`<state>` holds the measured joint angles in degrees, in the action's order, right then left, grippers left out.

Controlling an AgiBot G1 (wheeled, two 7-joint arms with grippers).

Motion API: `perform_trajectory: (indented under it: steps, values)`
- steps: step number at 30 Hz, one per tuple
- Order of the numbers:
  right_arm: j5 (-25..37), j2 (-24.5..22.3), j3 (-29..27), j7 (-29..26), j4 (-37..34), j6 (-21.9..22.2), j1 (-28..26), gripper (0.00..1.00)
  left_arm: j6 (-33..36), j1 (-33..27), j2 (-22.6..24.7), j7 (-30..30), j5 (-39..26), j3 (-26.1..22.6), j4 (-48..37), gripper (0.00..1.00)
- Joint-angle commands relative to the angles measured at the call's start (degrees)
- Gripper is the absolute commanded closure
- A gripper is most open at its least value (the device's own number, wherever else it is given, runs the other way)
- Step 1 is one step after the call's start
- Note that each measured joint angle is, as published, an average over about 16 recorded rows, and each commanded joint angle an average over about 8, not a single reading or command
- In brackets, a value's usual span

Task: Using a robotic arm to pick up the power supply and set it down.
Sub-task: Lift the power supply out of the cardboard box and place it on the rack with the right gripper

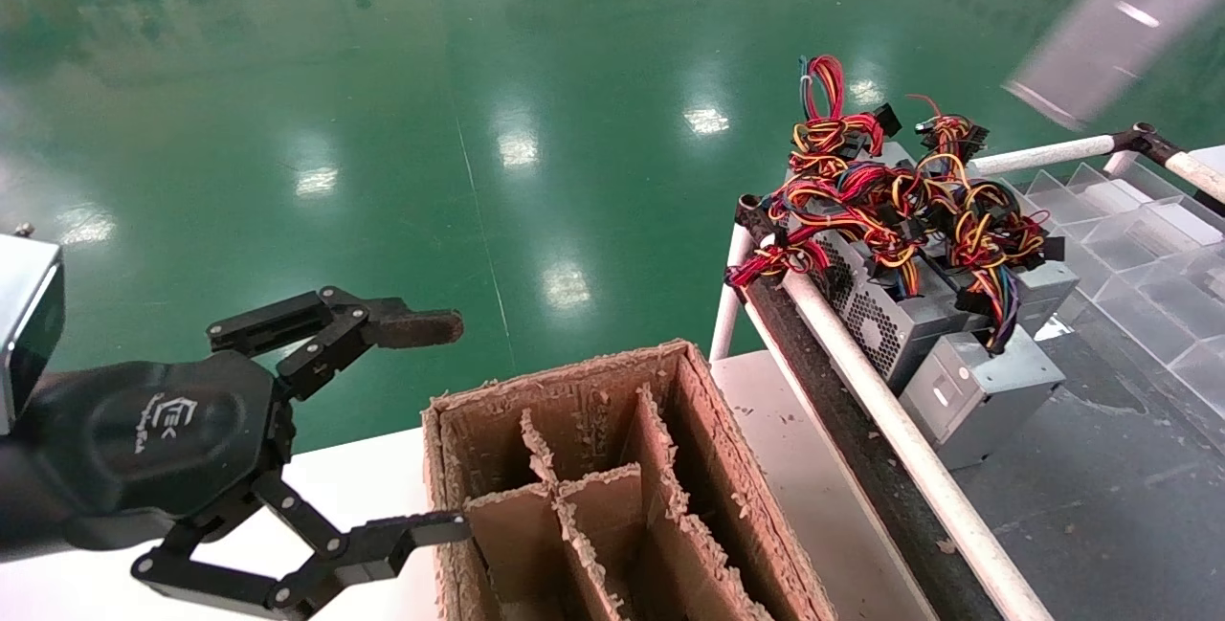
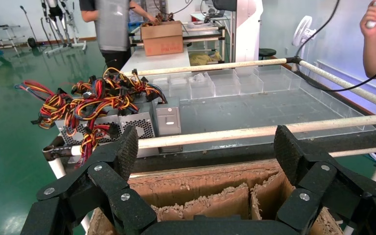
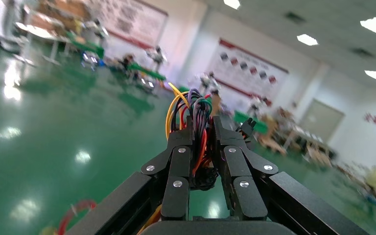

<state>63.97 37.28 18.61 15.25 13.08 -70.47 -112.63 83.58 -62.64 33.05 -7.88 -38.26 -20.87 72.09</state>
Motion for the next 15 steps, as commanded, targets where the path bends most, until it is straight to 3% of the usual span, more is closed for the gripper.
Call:
perform_trajectory:
  steps: [1, 8, 15]
  values:
    - [0.8, -2.3, 0.3, 0.8, -1.6, -0.7, -0.4, 1.0, 0.0, 0.0, 0.0, 0.0, 0.0, 0.0, 0.0, 0.0]
    - [2.6, -8.5, 1.5, 1.7, -6.7, -4.8, 2.0, 1.0, 0.0, 0.0, 0.0, 0.0, 0.0, 0.0, 0.0, 0.0]
    - [3.4, -10.8, 2.2, 2.1, -11.2, -11.5, 6.7, 1.0, 0.0, 0.0, 0.0, 0.0, 0.0, 0.0, 0.0, 0.0]
